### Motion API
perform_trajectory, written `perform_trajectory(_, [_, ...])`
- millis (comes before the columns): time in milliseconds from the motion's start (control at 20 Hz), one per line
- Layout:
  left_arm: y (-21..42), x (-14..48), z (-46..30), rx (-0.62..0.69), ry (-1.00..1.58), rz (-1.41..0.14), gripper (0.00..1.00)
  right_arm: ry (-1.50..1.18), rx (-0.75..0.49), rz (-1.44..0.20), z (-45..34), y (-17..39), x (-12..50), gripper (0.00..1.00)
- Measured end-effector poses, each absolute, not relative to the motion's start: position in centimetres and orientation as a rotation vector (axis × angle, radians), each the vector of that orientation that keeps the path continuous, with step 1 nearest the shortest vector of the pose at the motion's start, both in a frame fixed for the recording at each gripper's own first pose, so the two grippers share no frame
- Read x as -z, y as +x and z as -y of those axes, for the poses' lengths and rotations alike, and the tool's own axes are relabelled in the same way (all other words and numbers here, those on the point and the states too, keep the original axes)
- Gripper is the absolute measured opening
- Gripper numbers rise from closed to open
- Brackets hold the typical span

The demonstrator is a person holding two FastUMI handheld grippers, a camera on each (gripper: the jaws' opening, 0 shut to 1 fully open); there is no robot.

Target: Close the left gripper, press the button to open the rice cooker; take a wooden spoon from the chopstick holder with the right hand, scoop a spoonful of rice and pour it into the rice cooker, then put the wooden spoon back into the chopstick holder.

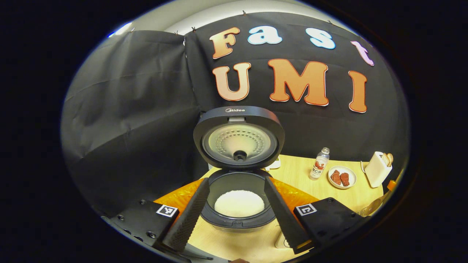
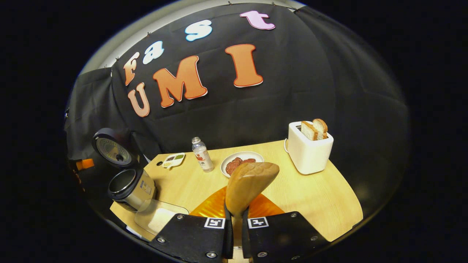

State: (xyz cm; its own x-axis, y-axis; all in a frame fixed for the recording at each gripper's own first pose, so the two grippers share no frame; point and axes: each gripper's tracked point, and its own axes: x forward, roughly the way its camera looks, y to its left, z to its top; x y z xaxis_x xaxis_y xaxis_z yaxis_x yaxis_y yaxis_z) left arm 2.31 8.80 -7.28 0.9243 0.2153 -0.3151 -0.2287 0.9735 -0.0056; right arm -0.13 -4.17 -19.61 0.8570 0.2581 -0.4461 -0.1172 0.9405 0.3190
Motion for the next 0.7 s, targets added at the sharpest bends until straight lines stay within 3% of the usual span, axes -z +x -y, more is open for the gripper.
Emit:
perform_trajectory(150, [2.1,6.8,-8.5,-0.226,-0.029,-0.317,1.0,0.303,-0.181,-0.549,4.2,-0.4,22.4,0.1])
perform_trajectory(200, [2.2,6.6,-8.5,-0.226,-0.025,-0.314,1.0,0.303,-0.175,-0.552,4.1,-0.3,23.1,0.05])
perform_trajectory(250, [2.2,6.4,-8.5,-0.224,-0.023,-0.314,1.0,0.305,-0.173,-0.563,4.0,-0.5,24.0,0.1])
perform_trajectory(700, [3.6,5.7,-8.8,-0.215,-0.012,-0.32,0.98,0.32,-0.11,-0.775,3.8,-3.4,29.5,0.19])
